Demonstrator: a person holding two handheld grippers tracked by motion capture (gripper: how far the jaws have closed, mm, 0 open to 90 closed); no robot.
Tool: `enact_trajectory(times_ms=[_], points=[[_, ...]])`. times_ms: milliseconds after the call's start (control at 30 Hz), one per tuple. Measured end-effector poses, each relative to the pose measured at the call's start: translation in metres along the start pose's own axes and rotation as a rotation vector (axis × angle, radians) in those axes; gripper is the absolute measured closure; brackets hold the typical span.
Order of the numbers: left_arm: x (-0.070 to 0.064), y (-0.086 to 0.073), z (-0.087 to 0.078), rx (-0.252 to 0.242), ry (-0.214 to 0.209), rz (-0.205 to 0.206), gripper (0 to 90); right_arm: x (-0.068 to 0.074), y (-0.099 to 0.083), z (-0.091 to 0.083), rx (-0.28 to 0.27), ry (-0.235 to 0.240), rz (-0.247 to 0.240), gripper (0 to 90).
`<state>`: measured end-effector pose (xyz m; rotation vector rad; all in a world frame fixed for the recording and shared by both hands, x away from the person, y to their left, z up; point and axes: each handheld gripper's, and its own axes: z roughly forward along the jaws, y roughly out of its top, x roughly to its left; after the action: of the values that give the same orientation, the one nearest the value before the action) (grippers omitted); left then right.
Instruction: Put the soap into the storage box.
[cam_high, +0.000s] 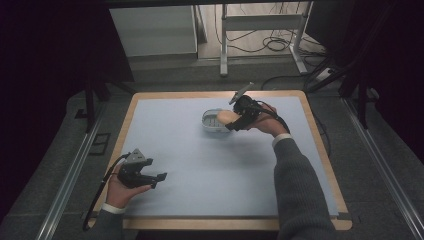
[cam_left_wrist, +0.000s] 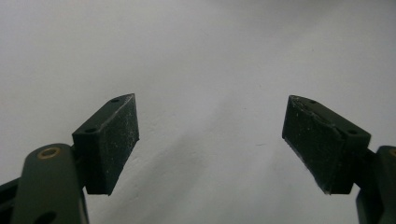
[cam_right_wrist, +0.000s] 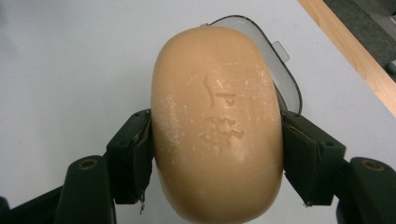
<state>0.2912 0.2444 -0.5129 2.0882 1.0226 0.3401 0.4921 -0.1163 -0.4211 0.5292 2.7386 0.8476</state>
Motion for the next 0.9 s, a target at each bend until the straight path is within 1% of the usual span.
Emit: enact_trajectory(times_ms=[533,733,900], points=[[0.000,0.000,0.000,0.001,0.000,-0.001,19.1,-0.006,0.004,0.013,0.004,0.017,0.011,31.6],[0.001,0.000,0.000,0.003,0.001,0.000,19.1,-0.010,0.010,0.016,0.004,0.022,0.000,31.6],[0.002,-0.001,0.000,-0.001,0.000,-0.004,19.1,-0.013,0.015,0.022,0.006,0.025,-0.005,31.6]])
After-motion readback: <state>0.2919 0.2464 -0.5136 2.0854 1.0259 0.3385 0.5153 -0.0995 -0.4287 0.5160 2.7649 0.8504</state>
